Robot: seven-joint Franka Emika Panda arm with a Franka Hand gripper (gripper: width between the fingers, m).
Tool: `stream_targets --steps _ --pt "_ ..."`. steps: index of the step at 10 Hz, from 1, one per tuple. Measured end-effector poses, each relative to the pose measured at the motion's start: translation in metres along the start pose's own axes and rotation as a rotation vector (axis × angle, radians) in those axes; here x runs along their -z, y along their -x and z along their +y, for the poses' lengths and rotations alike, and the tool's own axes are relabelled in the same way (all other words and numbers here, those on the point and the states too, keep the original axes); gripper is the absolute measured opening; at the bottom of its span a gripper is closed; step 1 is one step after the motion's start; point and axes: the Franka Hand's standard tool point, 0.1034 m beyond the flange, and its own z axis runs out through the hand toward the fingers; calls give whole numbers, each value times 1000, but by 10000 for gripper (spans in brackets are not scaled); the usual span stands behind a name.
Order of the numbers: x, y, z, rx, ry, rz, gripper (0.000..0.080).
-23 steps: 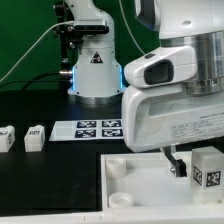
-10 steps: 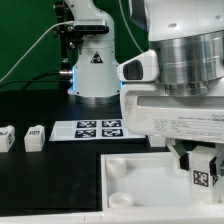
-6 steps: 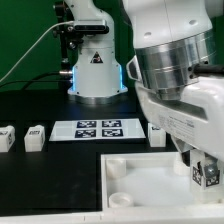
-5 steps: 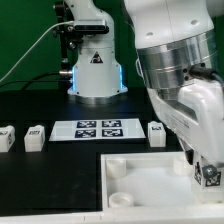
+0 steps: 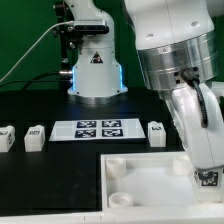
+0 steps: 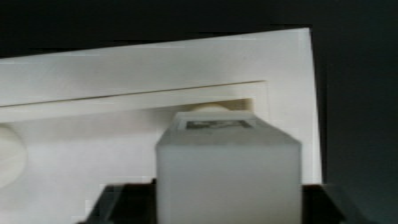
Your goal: Assemble one leg
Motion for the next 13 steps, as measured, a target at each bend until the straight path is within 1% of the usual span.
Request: stream_targets --steps 1,2,3,4,6,7,8,9,10,11,12,13 --pt "0 1 1 48 4 5 511" --pt "-2 6 4 185 19 16 620" --pt "-2 10 5 356 32 40 640" --pt "-3 17 5 536 44 69 640" --pt "-3 11 4 749 51 65 648" --pt "-3 11 4 869 58 65 649" --pt "-2 11 4 1043 92 90 649" --pt "-1 11 1 1175 102 102 649" --pt "2 9 -4 1394 118 119 649" --pt "2 11 -5 1458 115 124 649" --pt "2 12 -5 1396 107 121 649" --pt "2 12 -5 1402 108 121 538"
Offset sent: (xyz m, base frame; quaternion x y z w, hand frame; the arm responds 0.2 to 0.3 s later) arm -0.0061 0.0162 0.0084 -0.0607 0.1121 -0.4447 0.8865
